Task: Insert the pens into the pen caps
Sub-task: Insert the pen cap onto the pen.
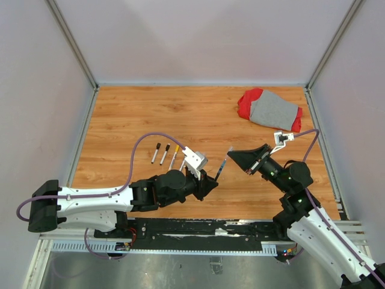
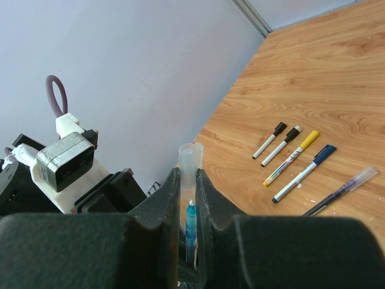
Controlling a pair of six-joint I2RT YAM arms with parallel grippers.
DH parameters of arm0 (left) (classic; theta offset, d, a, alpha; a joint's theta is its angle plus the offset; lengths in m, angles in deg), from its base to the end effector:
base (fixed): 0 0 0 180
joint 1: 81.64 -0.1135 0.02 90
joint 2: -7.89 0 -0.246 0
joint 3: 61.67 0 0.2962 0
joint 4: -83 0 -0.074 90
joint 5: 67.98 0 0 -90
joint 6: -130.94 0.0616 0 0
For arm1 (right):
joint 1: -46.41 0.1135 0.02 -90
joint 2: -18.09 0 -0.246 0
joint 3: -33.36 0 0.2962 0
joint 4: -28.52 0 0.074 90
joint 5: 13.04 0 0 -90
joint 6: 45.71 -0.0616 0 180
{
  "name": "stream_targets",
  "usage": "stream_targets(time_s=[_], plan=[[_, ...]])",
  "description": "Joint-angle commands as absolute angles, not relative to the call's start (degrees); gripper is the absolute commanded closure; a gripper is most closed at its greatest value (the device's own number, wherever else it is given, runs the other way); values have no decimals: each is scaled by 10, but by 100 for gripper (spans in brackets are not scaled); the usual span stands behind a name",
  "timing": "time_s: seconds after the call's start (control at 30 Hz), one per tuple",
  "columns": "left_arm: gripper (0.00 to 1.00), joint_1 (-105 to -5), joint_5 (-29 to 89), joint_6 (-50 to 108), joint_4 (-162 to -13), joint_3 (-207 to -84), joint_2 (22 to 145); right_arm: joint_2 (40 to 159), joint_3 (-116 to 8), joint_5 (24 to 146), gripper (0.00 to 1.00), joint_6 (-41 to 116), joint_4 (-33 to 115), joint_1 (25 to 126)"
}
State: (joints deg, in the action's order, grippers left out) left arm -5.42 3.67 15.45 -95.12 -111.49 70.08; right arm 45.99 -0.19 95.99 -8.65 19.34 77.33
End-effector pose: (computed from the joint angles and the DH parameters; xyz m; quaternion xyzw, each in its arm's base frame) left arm 0.0958 -0.3090 0.2350 0.2454 0.7461 -0.3906 0.4802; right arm 0.1829 0.1329 0.2916 -0.0137 0.6155 0.5973 0.5141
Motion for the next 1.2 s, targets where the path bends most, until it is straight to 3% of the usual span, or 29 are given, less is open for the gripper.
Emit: stream_targets(time_s=[0.0, 1.17], plan=[[100, -52, 29, 165, -974, -1129, 700, 454, 1, 975, 99, -88, 172, 766], [99, -52, 24, 163, -978, -1130, 699, 455, 28, 998, 99, -85, 190, 785]])
